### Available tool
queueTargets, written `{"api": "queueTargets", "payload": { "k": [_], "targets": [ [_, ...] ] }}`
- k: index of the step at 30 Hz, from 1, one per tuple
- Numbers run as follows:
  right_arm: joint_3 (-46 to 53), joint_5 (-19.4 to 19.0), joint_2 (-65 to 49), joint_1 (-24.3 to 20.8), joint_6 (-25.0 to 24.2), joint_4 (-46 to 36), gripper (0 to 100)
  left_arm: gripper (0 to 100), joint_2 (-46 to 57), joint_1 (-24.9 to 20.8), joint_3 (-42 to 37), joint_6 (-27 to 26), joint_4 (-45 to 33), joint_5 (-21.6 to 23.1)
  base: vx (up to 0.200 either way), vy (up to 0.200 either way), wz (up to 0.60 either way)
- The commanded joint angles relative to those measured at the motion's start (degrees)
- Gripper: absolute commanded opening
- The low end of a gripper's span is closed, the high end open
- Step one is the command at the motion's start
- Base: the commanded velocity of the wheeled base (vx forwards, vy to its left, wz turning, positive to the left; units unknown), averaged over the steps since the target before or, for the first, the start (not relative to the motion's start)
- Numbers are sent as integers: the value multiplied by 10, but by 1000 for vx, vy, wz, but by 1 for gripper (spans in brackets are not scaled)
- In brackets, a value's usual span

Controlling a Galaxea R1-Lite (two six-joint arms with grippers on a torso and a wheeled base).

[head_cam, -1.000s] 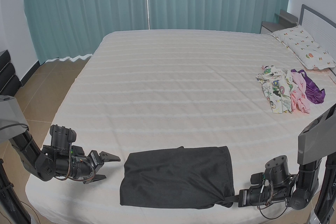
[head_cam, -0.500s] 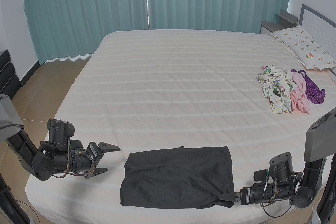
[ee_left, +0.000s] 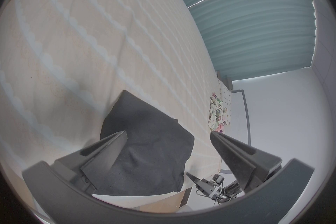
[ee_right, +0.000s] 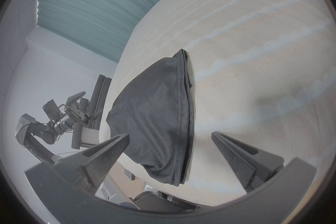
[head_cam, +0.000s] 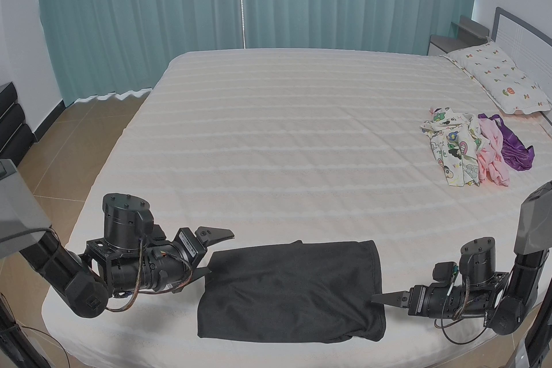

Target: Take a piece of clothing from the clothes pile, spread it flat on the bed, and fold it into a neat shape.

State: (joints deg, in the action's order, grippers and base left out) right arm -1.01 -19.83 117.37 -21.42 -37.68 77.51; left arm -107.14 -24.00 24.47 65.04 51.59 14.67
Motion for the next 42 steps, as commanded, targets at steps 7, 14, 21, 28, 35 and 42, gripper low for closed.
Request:
{"api": "queueTargets", "payload": {
  "k": [7, 14, 21, 28, 35, 42],
  "targets": [
    [10, -3, 1, 23, -12, 2, 100, 100, -63, -10, 0, -8, 3, 0, 0, 0, 0],
    [10, -3, 0, 23, -13, 0, 100, 100, -92, -6, 7, -20, 3, 0, 0, 0, 0],
    [10, -1, 0, 23, -24, 1, 100, 100, -98, 17, 2, -23, 36, 1, 0, 0, 0],
    [10, 8, -41, 35, -23, 0, 100, 100, -28, 62, -46, -18, 84, 4, 0, 0, 0],
    [10, 63, -195, 64, -13, -19, 100, 100, 140, 124, -79, -72, 66, -17, 0, 0, 0],
    [10, 101, -424, 65, 36, -146, 100, 100, 300, 159, -121, -193, -5, -64, 0, 0, 0]
  ]
}}
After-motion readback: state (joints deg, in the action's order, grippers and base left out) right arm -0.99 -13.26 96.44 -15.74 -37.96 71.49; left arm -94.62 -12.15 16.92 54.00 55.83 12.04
